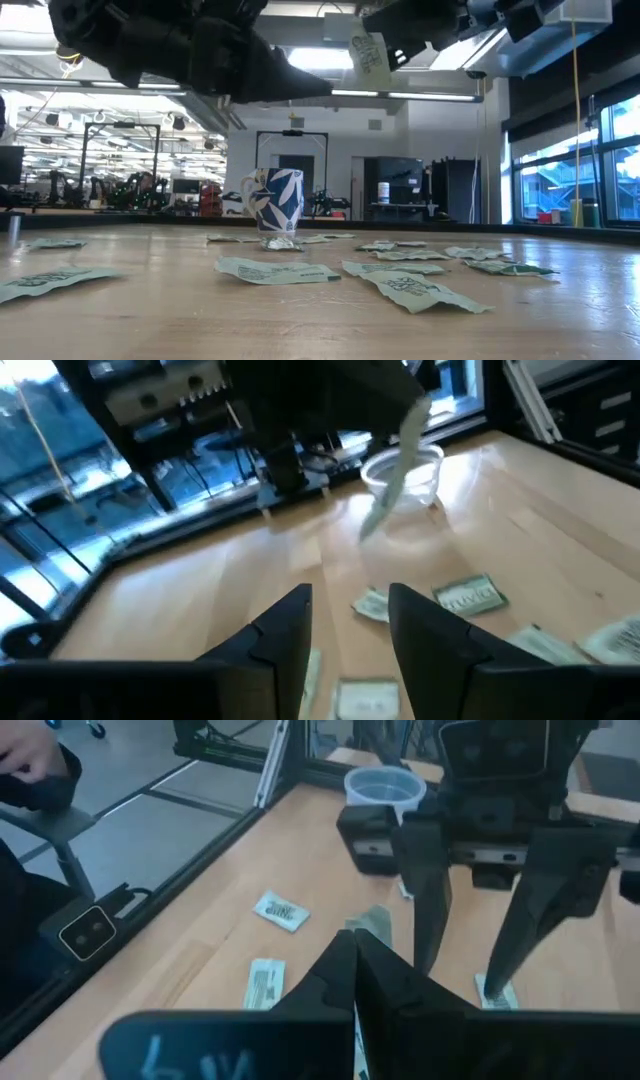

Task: Pick and place Stevia / Truvia into bins
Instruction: Put the light green stevia packet into the left transparent container

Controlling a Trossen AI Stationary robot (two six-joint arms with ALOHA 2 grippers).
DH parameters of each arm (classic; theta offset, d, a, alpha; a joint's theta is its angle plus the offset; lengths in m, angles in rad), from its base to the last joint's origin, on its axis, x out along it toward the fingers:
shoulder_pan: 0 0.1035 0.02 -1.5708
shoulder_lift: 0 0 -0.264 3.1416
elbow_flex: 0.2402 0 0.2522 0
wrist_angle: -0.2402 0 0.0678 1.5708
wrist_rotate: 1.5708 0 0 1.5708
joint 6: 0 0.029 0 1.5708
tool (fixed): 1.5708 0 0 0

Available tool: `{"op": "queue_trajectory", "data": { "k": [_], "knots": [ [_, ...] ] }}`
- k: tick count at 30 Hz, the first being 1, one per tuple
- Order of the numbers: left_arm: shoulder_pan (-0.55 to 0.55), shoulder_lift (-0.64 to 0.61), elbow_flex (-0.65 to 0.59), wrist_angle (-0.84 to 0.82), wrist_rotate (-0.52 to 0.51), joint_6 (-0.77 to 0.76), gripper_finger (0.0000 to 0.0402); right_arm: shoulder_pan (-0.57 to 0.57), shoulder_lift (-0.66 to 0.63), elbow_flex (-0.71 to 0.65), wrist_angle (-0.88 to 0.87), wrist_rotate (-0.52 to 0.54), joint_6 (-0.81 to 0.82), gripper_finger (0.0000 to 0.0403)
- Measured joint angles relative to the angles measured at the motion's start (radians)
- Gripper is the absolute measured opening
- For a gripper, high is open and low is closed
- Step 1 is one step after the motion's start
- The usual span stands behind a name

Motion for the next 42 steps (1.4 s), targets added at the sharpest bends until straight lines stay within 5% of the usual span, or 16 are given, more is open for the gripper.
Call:
{"op": "queue_trajectory", "data": {
  "k": [17, 42],
  "knots": [
    [0.001, 0.02, 0.001, 0.17, 0.104, -0.072, 0.013, 0.0, 0.0, 0.0, 0.098, -0.001, -0.03, 0.0],
    [-0.004, 0.02, 0.031, 0.215, 0.141, -0.092, 0.0128, 0.0, 0.0, 0.0, 0.196, 0.003, -0.081, 0.0]
  ]
}}
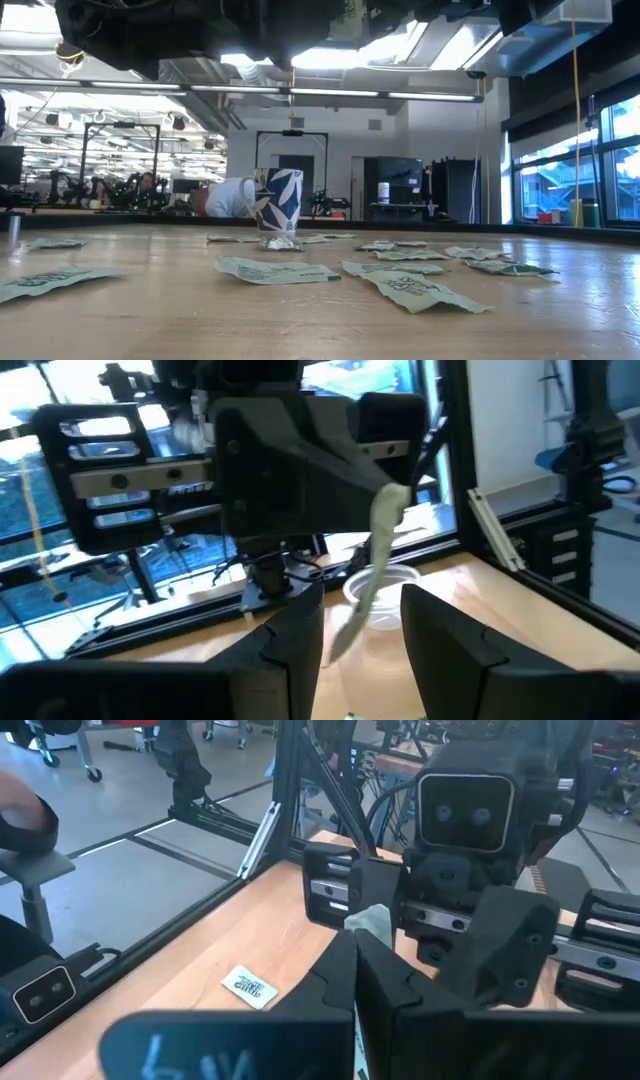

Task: Pick and place Stevia / Truvia into bins
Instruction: Put the light green stevia packet into the left transparent container

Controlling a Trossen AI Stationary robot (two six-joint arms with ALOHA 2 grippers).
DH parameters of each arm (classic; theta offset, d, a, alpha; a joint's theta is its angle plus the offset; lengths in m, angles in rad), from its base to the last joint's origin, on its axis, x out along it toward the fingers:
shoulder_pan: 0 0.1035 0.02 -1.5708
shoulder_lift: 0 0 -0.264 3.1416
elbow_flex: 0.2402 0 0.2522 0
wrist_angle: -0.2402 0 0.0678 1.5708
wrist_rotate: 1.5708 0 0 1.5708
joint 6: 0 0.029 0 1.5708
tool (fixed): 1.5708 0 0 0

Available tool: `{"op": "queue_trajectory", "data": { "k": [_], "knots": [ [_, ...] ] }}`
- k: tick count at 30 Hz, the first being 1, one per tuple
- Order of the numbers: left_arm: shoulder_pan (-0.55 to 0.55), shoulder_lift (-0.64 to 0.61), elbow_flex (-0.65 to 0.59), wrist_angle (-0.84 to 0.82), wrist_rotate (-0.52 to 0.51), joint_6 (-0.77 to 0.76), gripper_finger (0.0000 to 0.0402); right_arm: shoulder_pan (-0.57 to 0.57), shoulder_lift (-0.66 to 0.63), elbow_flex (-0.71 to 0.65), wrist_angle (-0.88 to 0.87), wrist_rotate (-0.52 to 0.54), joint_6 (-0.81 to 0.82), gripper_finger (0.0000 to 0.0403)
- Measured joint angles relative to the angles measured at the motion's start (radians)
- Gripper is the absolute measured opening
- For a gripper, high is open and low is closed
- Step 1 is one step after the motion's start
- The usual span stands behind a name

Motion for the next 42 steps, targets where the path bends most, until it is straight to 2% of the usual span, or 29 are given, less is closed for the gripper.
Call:
{"op": "queue_trajectory", "data": {
  "k": [4, 13, 18, 23, 28, 34, 38, 42],
  "knots": [
    [0.0, 0.0, 0.0, 0.006, 0.013, 0.0, 0.0105, 0.0, 0.0, 0.0, 0.0, 0.0, 0.0, 0.0],
    [0.0, 0.0, 0.0, 0.006, 0.013, 0.025, 0.0012, 0.0, 0.0, 0.0, 0.0, 0.0, 0.0, 0.0],
    [0.0, 0.0, 0.0, 0.006, 0.013, 0.025, 0.0009, 0.0, 0.0, 0.0, -0.001, 0.0, 0.0, 0.0007],
    [0.0, 0.0, 0.0, 0.005, 0.013, 0.025, 0.0007, 0.0, 0.0, 0.0, -0.007, 0.0, 0.0, 0.0047],
    [0.0, -0.01, 0.0, -0.022, 0.002, -0.013, 0.0006, 0.0, -0.021, 0.0, -0.062, 0.0, 0.004, 0.0119],
    [0.001, -0.12, 0.0, -0.248, -0.045, -0.098, 0.0006, 0.0, -0.097, 0.002, -0.187, 0.046, 0.067, 0.0177],
    [-0.02, -0.245, 0.0, -0.462, -0.047, -0.176, 0.0006, 0.0, -0.109, 0.002, -0.257, 0.051, 0.075, 0.0186],
    [-0.044, -0.406, 0.0, -0.727, -0.047, -0.361, 0.0005, 0.0, -0.076, 0.002, -0.28, 0.053, 0.051, 0.0185]
  ]
}}
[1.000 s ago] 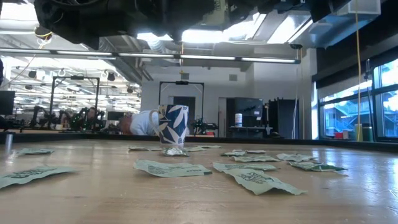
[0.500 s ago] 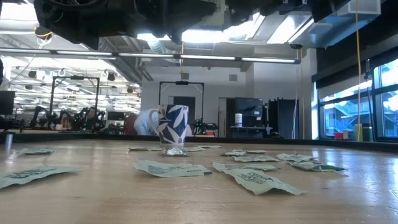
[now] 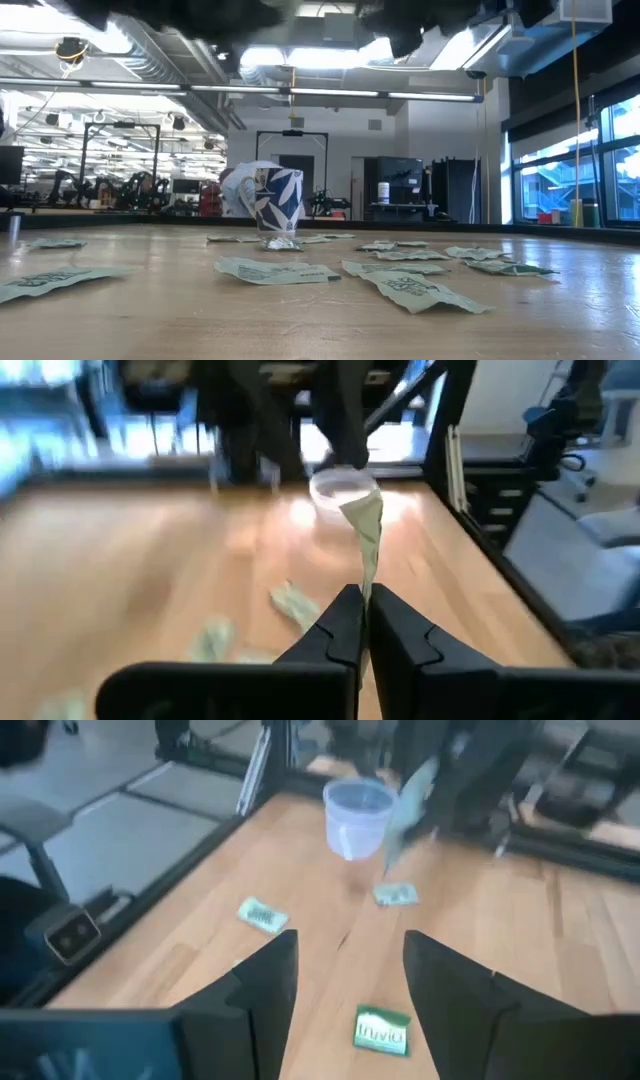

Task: Pick and place Stevia / Truvia into bins
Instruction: Put the light green stevia packet into the left transparent container

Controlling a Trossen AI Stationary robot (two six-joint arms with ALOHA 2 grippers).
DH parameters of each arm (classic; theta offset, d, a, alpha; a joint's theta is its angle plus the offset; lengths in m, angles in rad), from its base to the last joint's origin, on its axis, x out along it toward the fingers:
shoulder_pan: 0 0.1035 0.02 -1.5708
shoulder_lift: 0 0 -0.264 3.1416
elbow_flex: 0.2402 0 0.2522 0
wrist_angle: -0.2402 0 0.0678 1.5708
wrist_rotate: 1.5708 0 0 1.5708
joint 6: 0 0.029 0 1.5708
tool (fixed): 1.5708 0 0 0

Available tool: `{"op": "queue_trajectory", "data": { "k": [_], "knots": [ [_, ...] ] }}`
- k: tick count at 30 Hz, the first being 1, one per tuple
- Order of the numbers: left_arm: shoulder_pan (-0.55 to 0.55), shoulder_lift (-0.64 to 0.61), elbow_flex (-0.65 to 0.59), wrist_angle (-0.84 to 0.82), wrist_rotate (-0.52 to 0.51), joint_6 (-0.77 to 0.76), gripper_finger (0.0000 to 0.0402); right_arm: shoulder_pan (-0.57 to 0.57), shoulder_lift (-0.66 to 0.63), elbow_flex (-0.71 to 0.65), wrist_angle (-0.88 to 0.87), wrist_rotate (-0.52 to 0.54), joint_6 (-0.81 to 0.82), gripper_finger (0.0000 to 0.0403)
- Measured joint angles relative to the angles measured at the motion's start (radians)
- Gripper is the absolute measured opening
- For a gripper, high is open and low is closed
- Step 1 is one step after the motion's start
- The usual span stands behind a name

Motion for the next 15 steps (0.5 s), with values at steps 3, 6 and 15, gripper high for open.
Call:
{"op": "queue_trajectory", "data": {
  "k": [3, 6, 15],
  "knots": [
    [-0.026, -0.106, 0.0, -0.162, 0.011, -0.18, 0.0005, -0.002, 0.052, 0.0, 0.042, 0.001, -0.011, 0.0185],
    [-0.054, -0.185, 0.0, -0.312, 0.075, -0.289, 0.0005, -0.005, 0.112, 0.0, 0.111, 0.018, -0.052, 0.0185],
    [-0.173, -0.321, 0.023, -0.737, 0.171, -0.721, 0.0004, -0.039, 0.231, -0.001, 0.249, 0.078, -0.101, 0.0185]
  ]
}}
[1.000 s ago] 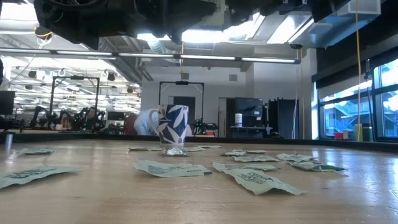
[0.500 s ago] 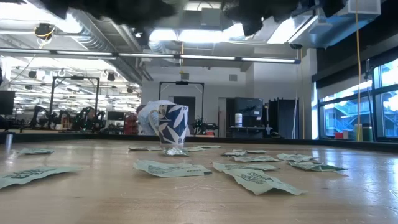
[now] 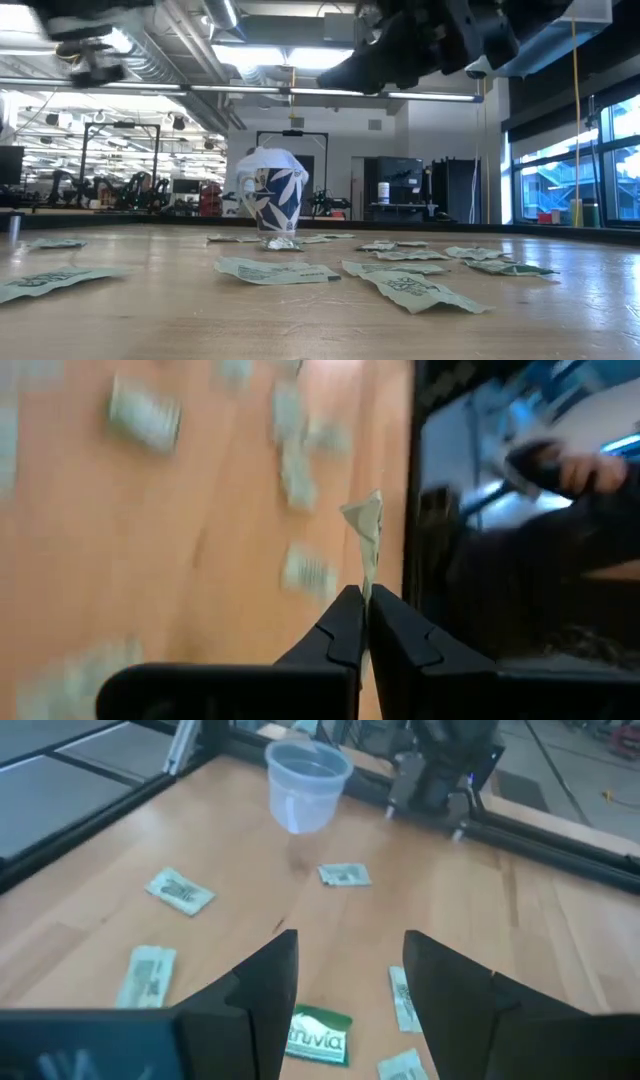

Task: Pick and place Stevia / Truvia into bins
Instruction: Put the light green stevia packet into the left transparent container

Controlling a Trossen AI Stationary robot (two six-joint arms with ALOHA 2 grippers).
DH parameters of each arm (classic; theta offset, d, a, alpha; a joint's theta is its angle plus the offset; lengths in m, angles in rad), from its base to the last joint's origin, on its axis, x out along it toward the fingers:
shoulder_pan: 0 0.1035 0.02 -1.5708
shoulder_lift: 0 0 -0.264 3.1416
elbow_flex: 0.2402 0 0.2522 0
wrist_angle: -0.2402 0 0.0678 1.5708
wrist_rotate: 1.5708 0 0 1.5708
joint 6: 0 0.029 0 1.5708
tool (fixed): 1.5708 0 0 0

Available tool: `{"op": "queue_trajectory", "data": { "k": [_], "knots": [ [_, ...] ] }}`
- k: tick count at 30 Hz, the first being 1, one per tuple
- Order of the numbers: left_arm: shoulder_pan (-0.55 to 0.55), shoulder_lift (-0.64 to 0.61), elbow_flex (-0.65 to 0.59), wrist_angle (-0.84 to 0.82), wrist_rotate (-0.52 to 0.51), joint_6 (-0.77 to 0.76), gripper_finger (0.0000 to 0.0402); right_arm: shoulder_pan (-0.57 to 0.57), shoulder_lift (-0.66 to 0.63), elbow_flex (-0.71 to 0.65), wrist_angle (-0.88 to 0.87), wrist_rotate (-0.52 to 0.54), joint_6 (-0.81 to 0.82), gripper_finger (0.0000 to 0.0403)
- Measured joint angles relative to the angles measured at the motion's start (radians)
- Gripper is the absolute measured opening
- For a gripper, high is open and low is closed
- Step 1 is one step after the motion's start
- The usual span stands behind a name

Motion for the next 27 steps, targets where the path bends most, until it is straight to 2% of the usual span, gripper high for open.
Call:
{"op": "queue_trajectory", "data": {
  "k": [3, 6, 10, 16, 27],
  "knots": [
    [-0.037, -0.002, 0.067, -0.169, 0.036, -0.151, 0.0004, -0.012, 0.005, 0.0, 0.001, 0.0, 0.0, 0.0184],
    [-0.075, 0.011, 0.136, -0.342, 0.023, -0.322, 0.0004, -0.021, 0.009, 0.0, 0.001, 0.0, 0.002, 0.0184],
    [-0.131, 0.052, 0.178, -0.493, 0.012, -0.5, 0.0004, -0.025, 0.014, 0.0, 0.0, 0.0, 0.003, 0.0184],
    [-0.238, 0.145, 0.177, -0.521, 0.01, -0.604, 0.0004, -0.025, 0.014, 0.0, -0.005, 0.0, 0.001, 0.0184],
    [-0.386, 0.263, 0.177, -0.573, -0.086, -0.841, 0.0006, -0.025, 0.014, 0.0, -0.006, 0.0, 0.001, 0.0184]
  ]
}}
